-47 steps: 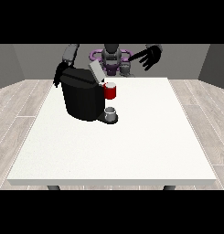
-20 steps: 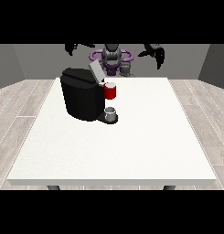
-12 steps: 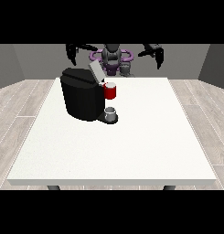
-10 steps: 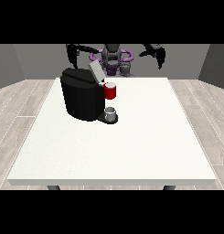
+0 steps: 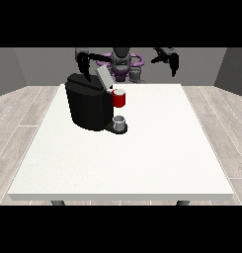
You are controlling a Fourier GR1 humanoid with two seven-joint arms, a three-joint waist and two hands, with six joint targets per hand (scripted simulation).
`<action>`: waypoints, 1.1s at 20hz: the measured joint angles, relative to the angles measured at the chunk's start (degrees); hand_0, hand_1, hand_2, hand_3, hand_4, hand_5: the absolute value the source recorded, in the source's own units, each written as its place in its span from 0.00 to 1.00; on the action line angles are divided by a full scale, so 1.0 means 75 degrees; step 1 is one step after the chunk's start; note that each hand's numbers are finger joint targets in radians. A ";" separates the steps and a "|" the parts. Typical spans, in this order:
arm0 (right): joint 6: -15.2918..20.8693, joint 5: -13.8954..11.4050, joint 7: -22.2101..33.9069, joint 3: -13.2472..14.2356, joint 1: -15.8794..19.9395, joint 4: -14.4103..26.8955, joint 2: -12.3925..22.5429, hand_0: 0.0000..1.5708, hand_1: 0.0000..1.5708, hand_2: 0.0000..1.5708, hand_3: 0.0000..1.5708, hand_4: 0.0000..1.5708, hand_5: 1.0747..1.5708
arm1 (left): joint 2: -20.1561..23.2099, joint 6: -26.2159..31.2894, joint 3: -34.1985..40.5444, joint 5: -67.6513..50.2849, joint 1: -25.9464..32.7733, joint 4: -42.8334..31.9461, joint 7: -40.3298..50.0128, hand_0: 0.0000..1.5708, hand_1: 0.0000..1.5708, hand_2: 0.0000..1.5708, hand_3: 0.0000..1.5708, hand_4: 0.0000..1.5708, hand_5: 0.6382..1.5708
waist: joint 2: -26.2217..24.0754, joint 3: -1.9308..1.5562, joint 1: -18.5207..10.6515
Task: Insert the coffee pod into the coffee machine and close the lid
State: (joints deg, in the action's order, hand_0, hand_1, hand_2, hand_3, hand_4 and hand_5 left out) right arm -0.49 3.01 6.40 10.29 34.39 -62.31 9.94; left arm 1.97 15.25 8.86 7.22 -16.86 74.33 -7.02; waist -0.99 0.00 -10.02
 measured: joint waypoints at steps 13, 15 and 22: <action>-0.0112 -0.0219 -0.0198 -0.0365 0.0663 0.0489 -0.0078 0.00 0.00 0.00 0.00 0.10 1.00 | 0.0436 -0.0144 0.0028 -0.0156 0.0539 0.0753 0.0203 0.00 0.00 0.00 0.00 0.22 1.00 | 0.0353 -0.0001 0.0182; -0.0113 -0.0270 -0.0278 -0.0371 0.0766 0.0570 -0.0031 0.00 0.00 0.00 0.00 0.13 1.00 | 0.0449 -0.0147 -0.0014 -0.0163 0.0618 0.0841 0.0247 0.00 0.00 0.00 0.00 0.23 1.00 | 0.0420 -0.0002 0.0156; 0.0020 -0.0598 0.0005 -0.0524 0.1424 0.0712 0.0120 0.00 0.00 0.00 0.00 0.07 1.00 | 0.0388 -0.0267 -0.0167 -0.0100 0.0468 0.0905 0.0232 0.00 0.00 0.00 0.00 0.21 1.00 | 0.0714 -0.0037 0.0020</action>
State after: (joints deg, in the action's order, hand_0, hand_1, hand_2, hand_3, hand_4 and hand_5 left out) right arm -0.34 -1.48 6.44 6.36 45.08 -56.97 10.84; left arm 4.88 13.25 7.60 6.47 -13.36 81.12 -5.28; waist 4.37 -0.27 -9.86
